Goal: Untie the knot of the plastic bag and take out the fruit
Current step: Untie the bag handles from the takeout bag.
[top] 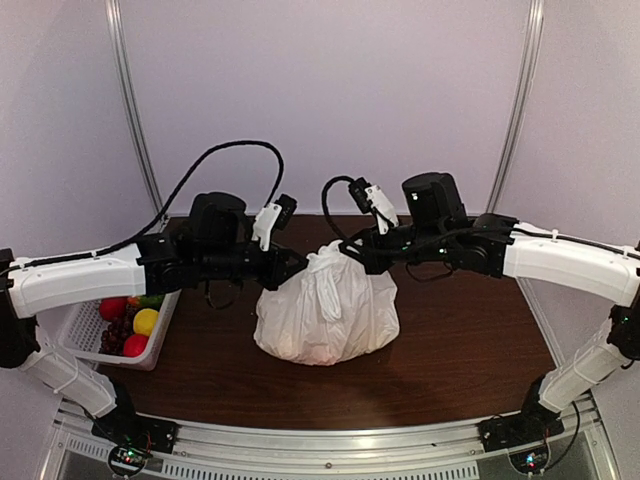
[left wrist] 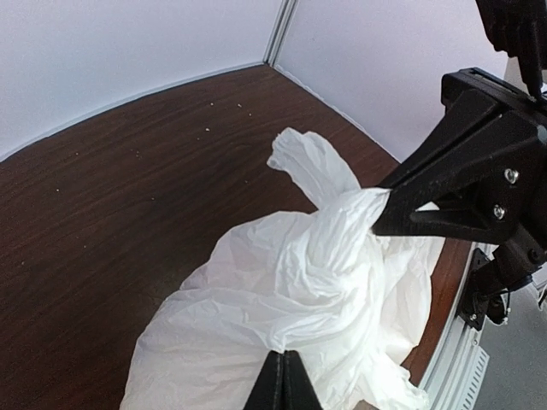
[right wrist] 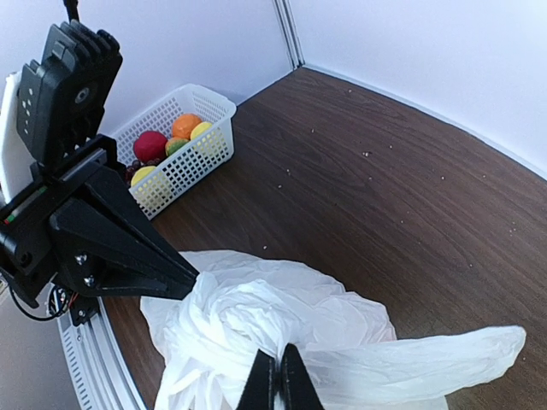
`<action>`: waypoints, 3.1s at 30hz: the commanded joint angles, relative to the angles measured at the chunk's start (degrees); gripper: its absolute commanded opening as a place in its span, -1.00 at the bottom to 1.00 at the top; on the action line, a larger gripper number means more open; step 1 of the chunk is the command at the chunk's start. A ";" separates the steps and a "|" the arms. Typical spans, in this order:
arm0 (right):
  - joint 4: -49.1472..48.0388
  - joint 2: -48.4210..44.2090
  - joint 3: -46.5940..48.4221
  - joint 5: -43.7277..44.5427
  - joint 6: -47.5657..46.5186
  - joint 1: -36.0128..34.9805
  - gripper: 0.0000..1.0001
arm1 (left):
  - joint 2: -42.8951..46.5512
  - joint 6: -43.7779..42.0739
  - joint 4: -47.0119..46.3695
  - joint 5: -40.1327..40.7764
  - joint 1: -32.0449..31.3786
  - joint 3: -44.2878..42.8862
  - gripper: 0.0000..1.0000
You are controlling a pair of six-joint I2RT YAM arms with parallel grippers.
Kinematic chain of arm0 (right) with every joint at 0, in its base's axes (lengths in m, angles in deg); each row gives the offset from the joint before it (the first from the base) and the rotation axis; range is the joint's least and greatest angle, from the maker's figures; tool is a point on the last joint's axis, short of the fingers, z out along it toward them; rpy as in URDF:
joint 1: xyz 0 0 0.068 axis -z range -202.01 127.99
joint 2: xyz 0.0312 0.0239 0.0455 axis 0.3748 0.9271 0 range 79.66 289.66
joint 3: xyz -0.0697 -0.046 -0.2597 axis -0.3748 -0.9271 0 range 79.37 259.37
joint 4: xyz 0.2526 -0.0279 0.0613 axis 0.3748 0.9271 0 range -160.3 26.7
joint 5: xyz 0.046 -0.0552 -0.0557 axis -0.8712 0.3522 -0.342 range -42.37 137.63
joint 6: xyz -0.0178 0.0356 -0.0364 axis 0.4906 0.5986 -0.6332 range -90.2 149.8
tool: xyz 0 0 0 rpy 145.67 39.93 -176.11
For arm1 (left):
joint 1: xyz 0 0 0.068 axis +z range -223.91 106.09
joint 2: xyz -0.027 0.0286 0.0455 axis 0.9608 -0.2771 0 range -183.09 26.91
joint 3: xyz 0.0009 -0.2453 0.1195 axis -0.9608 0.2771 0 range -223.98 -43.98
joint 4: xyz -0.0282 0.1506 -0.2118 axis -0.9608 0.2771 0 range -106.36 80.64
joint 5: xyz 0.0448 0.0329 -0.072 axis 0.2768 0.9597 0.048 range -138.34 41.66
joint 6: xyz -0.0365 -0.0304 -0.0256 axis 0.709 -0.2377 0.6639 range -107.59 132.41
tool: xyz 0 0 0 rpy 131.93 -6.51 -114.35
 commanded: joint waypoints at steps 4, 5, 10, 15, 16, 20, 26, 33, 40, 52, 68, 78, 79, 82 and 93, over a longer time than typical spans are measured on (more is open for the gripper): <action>-12.57 -1.64 -9.36 -0.10 4.36 -0.78 -1.00 | 2.44 -1.68 -10.02 -0.95 -0.01 10.78 -1.00; -13.35 -1.61 -10.47 -0.57 4.86 -1.05 -1.00 | 2.72 -1.42 -10.40 -1.27 -0.02 12.15 -1.00; -14.86 -1.54 -13.86 -1.84 6.81 -3.29 -1.00 | 4.77 -1.38 -10.35 -3.82 -0.22 15.70 -0.88; -14.87 -1.73 -14.64 -1.55 8.08 -4.47 -1.00 | 9.24 -3.13 -9.01 -2.82 -0.22 15.59 0.08; -14.87 -1.70 -14.66 -1.70 8.43 -4.54 -1.00 | 9.72 -3.82 -7.66 -2.98 -0.22 15.13 0.13; -17.15 -2.12 -15.07 -1.50 9.97 -5.07 -1.00 | 10.27 -5.08 -6.60 -4.70 -0.31 13.20 0.33; -18.94 -3.31 -17.37 -0.27 12.23 -5.26 -1.00 | 7.32 -4.71 -8.24 -7.65 -0.97 11.50 0.40; -17.42 -3.68 -17.39 0.53 11.84 -5.26 -1.00 | 2.94 -6.00 -10.39 -8.74 -2.20 8.08 0.18; -17.03 -3.26 -16.93 0.49 11.55 -5.26 -1.00 | -0.65 -6.77 -8.10 -8.09 -3.11 6.71 -0.01; -17.17 -2.55 -16.51 -0.11 11.57 -5.26 -1.00 | -2.63 -7.87 -3.53 -1.94 -5.36 6.21 -0.14; -17.36 -3.32 -17.60 2.43 12.05 -5.26 -1.00 | -1.99 -5.94 -3.22 0.49 -5.48 6.80 -1.00; -15.44 -6.56 -19.46 12.07 13.56 -4.62 -1.00 | 0.56 -2.45 -3.27 5.23 -5.49 9.72 -1.00; -15.42 -6.96 -19.81 12.69 13.79 -4.47 -1.00 | 0.85 -2.31 -3.28 5.27 -5.50 10.02 -1.00; -15.47 -7.74 -20.73 13.12 14.24 -3.92 -1.00 | 1.33 -2.10 -3.28 5.22 -5.47 10.58 -1.00; -14.55 -9.71 -23.62 15.83 16.51 -3.55 -1.00 | 2.70 0.90 -2.47 11.46 -5.47 11.23 -1.00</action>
